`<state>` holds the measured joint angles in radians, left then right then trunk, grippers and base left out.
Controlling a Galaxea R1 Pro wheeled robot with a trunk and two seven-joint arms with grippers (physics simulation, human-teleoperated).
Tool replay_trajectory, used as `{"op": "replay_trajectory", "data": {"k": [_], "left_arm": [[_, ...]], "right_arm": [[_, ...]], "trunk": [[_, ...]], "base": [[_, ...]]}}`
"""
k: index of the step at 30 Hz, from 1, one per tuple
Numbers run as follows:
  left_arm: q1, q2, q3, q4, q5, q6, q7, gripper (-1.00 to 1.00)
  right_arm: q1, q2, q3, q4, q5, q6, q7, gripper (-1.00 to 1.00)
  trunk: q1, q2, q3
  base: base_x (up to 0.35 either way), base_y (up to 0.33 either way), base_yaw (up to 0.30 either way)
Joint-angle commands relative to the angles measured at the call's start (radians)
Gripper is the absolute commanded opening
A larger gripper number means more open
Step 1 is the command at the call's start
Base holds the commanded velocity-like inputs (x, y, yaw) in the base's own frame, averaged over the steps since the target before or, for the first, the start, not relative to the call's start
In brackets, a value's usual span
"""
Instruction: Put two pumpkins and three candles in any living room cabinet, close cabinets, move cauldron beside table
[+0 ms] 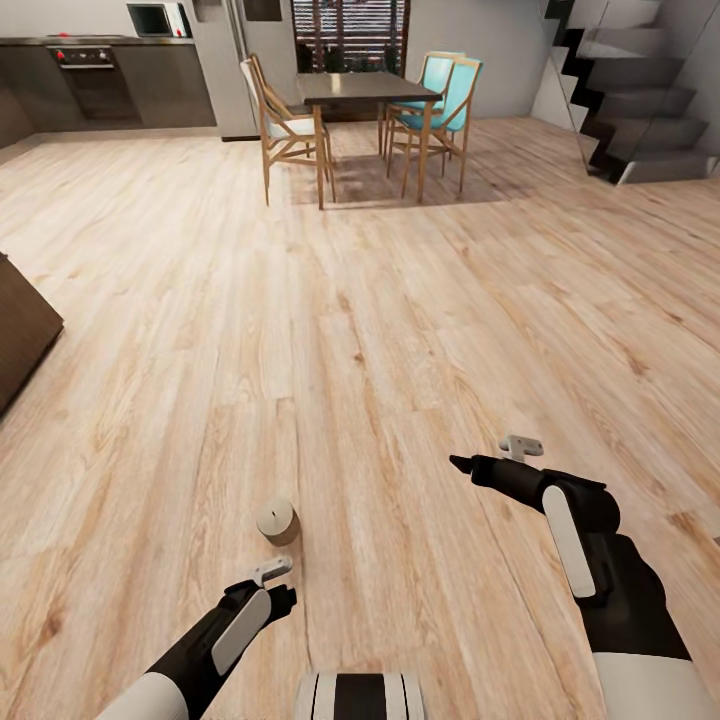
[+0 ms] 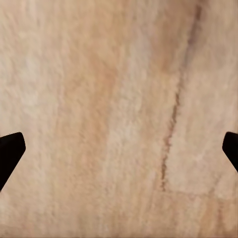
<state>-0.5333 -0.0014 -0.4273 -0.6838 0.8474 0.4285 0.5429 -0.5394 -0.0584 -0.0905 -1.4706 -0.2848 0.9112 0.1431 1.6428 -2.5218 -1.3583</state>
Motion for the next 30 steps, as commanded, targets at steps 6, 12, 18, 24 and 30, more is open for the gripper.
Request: {"op": "replay_trajectory", "data": {"k": [6, 12, 18, 24, 30], "left_arm": [[-0.001, 0.001, -0.022, -0.002, 0.007, 0.002, 0.008, 1.0], [-0.001, 0.002, -0.032, -0.002, 0.005, 0.001, 0.009, 1.0], [-0.001, 0.003, -0.033, -0.002, 0.006, 0.002, 0.008, 1.0], [-0.001, 0.004, -0.033, -0.002, 0.005, 0.002, 0.009, 1.0], [-0.001, 0.006, -0.032, -0.002, 0.005, 0.001, 0.009, 1.0]], "right_arm": [[-0.001, 0.0, -0.002, 0.0, 0.009, 0.005, 0.01, 1.0], [-0.001, 0.0, -0.002, 0.0, 0.009, 0.005, 0.01, 1.0], [-0.001, 0.0, -0.002, 0.0, 0.008, 0.005, 0.011, 1.0], [-0.001, 0.0, -0.002, 0.001, 0.008, 0.005, 0.011, 1.0], [-0.001, 0.0, -0.002, 0.001, 0.009, 0.005, 0.01, 1.0]], "trunk": [[0.0, 0.0, -0.001], [0.0, 0.0, -0.001], [0.0, 0.0, -0.001], [0.0, 0.0, -0.001], [0.0, 0.0, -0.001]], "base": [[0.089, 0.0, 0.0], [0.205, 0.0, 0.0], [0.217, 0.0, 0.0], [0.098, -0.038, 0.0], [0.101, -0.083, 0.0]]}}
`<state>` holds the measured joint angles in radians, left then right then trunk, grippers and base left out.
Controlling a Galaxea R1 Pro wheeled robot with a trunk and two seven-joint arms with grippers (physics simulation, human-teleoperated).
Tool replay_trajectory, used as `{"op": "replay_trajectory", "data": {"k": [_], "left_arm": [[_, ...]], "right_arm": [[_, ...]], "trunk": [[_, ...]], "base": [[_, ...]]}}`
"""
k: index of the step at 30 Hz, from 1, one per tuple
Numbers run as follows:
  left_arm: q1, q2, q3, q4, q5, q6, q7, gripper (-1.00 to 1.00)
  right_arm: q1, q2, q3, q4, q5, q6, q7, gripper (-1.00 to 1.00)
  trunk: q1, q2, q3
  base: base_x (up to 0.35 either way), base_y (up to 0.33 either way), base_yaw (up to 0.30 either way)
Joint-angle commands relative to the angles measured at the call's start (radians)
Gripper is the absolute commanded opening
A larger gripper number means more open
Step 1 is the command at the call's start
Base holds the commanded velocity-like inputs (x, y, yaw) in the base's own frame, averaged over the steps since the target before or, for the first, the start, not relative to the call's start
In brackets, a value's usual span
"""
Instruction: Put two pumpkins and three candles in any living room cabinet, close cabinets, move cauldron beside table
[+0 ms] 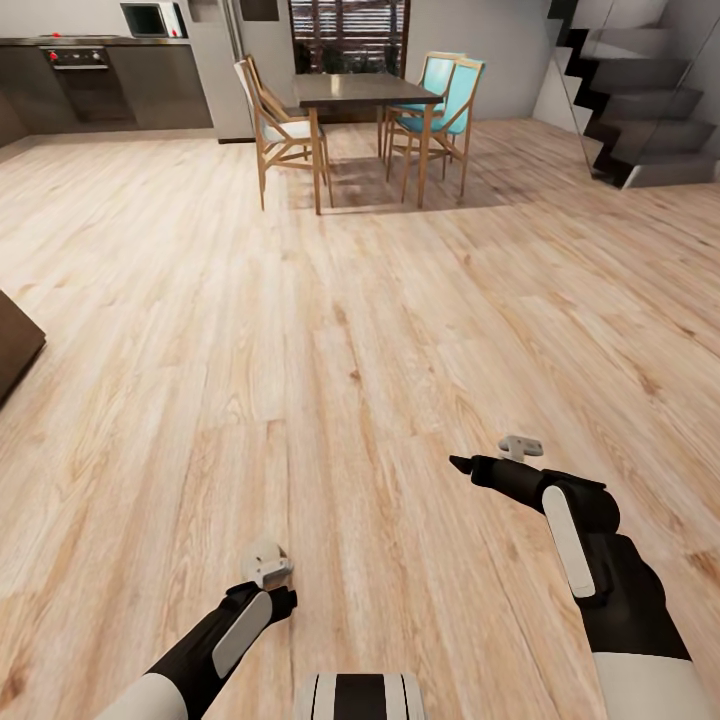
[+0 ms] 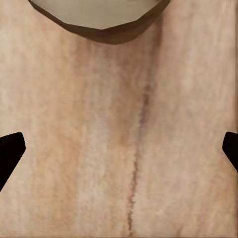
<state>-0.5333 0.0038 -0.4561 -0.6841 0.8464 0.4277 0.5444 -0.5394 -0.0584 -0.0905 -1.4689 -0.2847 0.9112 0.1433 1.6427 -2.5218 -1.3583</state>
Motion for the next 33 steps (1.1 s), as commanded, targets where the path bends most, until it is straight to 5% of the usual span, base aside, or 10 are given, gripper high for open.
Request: {"op": "replay_trajectory", "data": {"k": [1, 33], "left_arm": [[-0.001, 0.001, -0.004, -0.002, 0.005, 0.002, 0.008, 1.0], [-0.001, -0.001, -0.003, -0.002, 0.005, 0.002, 0.008, 1.0]], "right_arm": [[-0.001, 0.0, -0.002, -0.001, 0.009, 0.005, 0.01, 1.0], [-0.001, 0.0, -0.002, 0.0, 0.009, 0.005, 0.011, 1.0]], "trunk": [[0.0, 0.0, -0.001], [0.0, 0.0, -0.001]], "base": [[0.021, -0.023, 0.0], [0.06, 0.022, 0.0]]}}
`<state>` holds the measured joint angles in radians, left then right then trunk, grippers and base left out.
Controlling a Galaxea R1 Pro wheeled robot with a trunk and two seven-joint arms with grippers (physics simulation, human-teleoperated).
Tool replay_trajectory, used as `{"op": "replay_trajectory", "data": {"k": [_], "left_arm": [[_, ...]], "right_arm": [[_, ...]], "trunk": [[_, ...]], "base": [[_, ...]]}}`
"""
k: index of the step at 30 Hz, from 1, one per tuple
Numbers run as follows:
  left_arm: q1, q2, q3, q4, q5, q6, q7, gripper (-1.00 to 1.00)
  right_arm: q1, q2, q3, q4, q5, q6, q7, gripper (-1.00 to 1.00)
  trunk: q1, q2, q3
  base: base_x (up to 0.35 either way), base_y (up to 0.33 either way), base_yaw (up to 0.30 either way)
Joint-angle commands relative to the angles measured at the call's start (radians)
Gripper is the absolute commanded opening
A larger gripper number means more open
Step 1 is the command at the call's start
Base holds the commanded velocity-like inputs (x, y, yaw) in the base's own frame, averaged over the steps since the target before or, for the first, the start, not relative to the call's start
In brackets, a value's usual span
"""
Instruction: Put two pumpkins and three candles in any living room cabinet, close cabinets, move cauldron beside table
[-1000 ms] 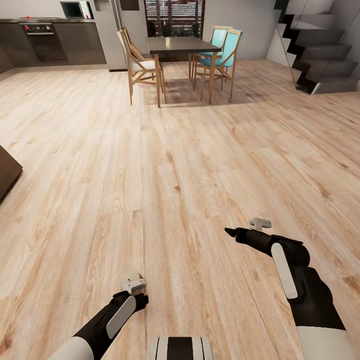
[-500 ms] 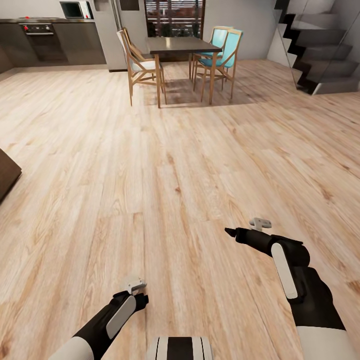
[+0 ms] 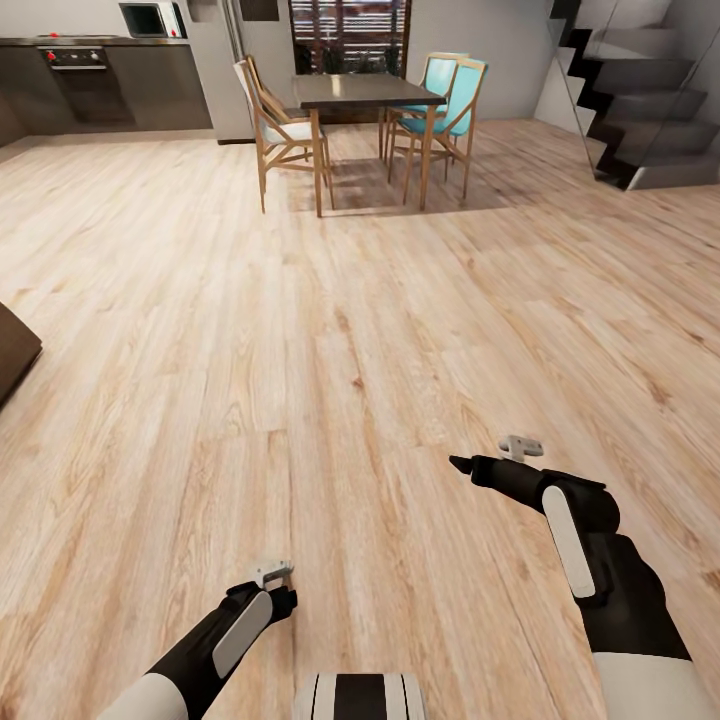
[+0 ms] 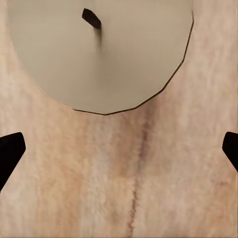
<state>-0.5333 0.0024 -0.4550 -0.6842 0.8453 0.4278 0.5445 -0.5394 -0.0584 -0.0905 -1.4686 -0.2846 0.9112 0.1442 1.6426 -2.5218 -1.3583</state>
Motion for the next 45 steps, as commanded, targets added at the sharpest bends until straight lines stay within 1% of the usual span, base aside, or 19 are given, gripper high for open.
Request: {"op": "replay_trajectory", "data": {"k": [1, 5, 14, 23, 45], "left_arm": [[-0.001, 0.001, -0.004, -0.002, 0.006, 0.002, 0.008, 1.0], [-0.001, 0.0, -0.004, -0.002, 0.006, 0.002, 0.008, 1.0], [-0.001, 0.0, -0.004, -0.002, 0.006, 0.002, 0.008, 1.0], [-0.001, 0.0, -0.004, -0.002, 0.006, 0.002, 0.008, 1.0], [-0.001, 0.001, -0.004, -0.002, 0.006, 0.002, 0.008, 1.0]], "right_arm": [[-0.001, 0.0, -0.002, -0.001, 0.009, 0.005, 0.01, 1.0], [-0.001, 0.0, -0.002, -0.001, 0.009, 0.005, 0.01, 1.0], [-0.001, 0.0, -0.002, -0.001, 0.009, 0.005, 0.01, 1.0], [-0.001, 0.0, -0.002, -0.001, 0.009, 0.005, 0.01, 1.0], [-0.001, 0.0, -0.003, -0.001, 0.009, 0.005, 0.01, 1.0]], "trunk": [[0.0, 0.0, -0.001], [0.0, 0.0, -0.001], [0.0, 0.0, -0.001], [0.0, 0.0, -0.001], [0.0, 0.0, -0.001]], "base": [[0.139, 0.004, 0.0], [0.157, 0.001, 0.0], [0.043, 0.016, 0.0], [0.008, 0.008, 0.0], [0.014, 0.062, 0.0]]}}
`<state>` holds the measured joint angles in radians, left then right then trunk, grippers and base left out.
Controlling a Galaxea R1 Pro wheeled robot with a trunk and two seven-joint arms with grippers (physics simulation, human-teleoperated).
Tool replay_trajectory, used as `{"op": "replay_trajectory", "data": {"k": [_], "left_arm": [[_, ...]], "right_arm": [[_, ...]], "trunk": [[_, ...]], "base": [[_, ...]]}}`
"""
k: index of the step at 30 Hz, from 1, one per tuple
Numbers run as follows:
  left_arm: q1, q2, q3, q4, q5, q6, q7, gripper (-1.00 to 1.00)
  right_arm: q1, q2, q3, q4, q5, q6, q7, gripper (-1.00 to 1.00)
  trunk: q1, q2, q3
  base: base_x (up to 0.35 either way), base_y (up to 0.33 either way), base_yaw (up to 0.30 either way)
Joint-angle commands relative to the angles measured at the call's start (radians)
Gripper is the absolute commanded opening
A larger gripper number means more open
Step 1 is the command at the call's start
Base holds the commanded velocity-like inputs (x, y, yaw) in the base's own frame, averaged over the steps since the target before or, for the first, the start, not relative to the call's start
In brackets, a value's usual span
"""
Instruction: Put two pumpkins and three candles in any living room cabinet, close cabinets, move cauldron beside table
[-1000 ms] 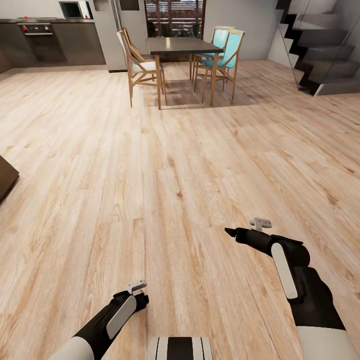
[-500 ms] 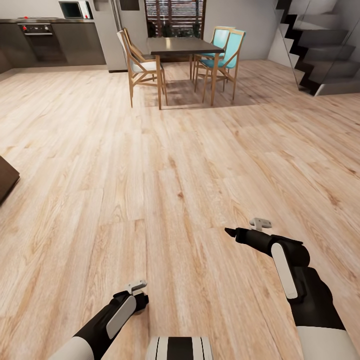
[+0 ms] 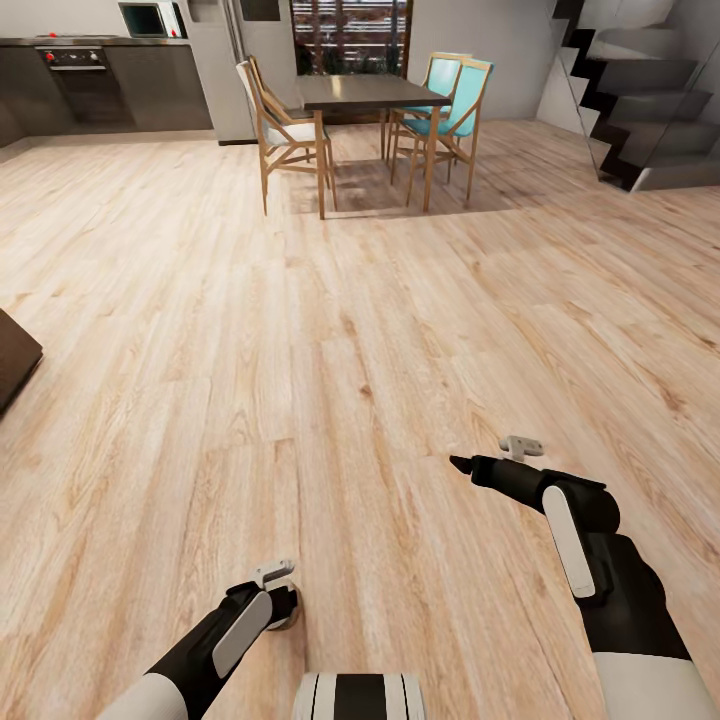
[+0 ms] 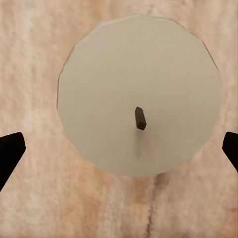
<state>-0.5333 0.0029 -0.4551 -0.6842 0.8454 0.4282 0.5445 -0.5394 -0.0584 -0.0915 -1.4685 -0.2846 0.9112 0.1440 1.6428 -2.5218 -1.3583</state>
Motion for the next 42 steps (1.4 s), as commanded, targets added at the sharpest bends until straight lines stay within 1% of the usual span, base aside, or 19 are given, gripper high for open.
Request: {"op": "replay_trajectory", "data": {"k": [1, 12, 42], "left_arm": [[-0.001, 0.001, -0.004, -0.002, 0.006, 0.002, 0.008, 1.0], [-0.001, -0.001, -0.004, -0.002, 0.006, 0.001, 0.008, 1.0], [-0.001, -0.001, -0.004, -0.002, 0.006, 0.001, 0.009, 1.0]], "right_arm": [[-0.001, 0.0, -0.001, -0.001, 0.008, 0.005, 0.011, 1.0], [-0.001, 0.0, -0.002, 0.0, 0.008, 0.005, 0.011, 1.0], [-0.001, 0.0, -0.002, 0.0, 0.008, 0.005, 0.011, 1.0]], "trunk": [[0.0, 0.0, -0.001], [0.0, 0.0, -0.001], [0.0, 0.0, -0.001]], "base": [[0.021, 0.009, 0.0], [0.089, -0.009, 0.0], [0.034, -0.003, 0.0]]}}
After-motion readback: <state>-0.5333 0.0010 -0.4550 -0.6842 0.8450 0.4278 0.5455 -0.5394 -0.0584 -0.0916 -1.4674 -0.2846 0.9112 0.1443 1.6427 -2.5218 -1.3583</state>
